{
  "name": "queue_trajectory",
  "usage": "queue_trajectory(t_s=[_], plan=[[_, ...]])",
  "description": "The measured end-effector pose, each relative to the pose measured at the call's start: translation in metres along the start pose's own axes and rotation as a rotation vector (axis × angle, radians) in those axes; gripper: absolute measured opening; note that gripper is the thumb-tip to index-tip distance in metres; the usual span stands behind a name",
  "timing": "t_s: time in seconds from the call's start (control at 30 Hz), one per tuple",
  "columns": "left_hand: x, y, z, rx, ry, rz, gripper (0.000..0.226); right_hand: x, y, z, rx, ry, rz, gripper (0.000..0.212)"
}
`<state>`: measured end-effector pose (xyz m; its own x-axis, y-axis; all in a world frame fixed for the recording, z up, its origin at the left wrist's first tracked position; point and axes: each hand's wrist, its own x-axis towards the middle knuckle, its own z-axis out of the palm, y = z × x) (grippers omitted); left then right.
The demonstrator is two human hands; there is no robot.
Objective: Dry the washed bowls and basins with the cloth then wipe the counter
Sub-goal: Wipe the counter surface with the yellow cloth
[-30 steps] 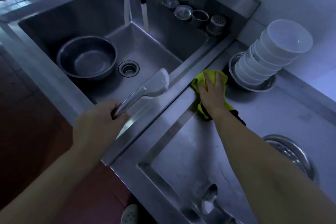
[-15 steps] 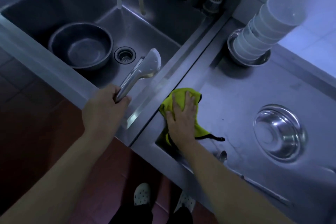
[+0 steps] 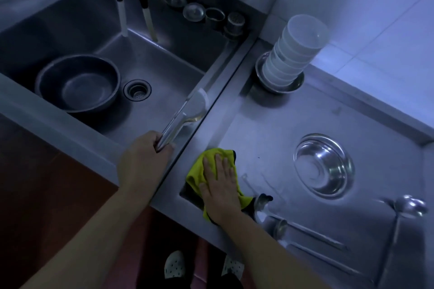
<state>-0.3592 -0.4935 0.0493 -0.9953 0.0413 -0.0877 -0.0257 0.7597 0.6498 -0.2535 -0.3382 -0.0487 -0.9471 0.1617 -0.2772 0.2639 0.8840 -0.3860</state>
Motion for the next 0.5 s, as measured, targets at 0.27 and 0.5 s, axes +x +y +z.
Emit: queue_trajectory(t_s=[0.27,0.5], plan=[[0.012,0.023,0.037,0.025,-0.007,0.013,0.014,0.089,0.056,-0.04,-0.063,0.162,0.08,0.061],[0.011,0.056,0.084,-0.019,-0.058,-0.02,0.014,0.144,0.138,-0.085,-0.109,0.186,0.045,0.059]])
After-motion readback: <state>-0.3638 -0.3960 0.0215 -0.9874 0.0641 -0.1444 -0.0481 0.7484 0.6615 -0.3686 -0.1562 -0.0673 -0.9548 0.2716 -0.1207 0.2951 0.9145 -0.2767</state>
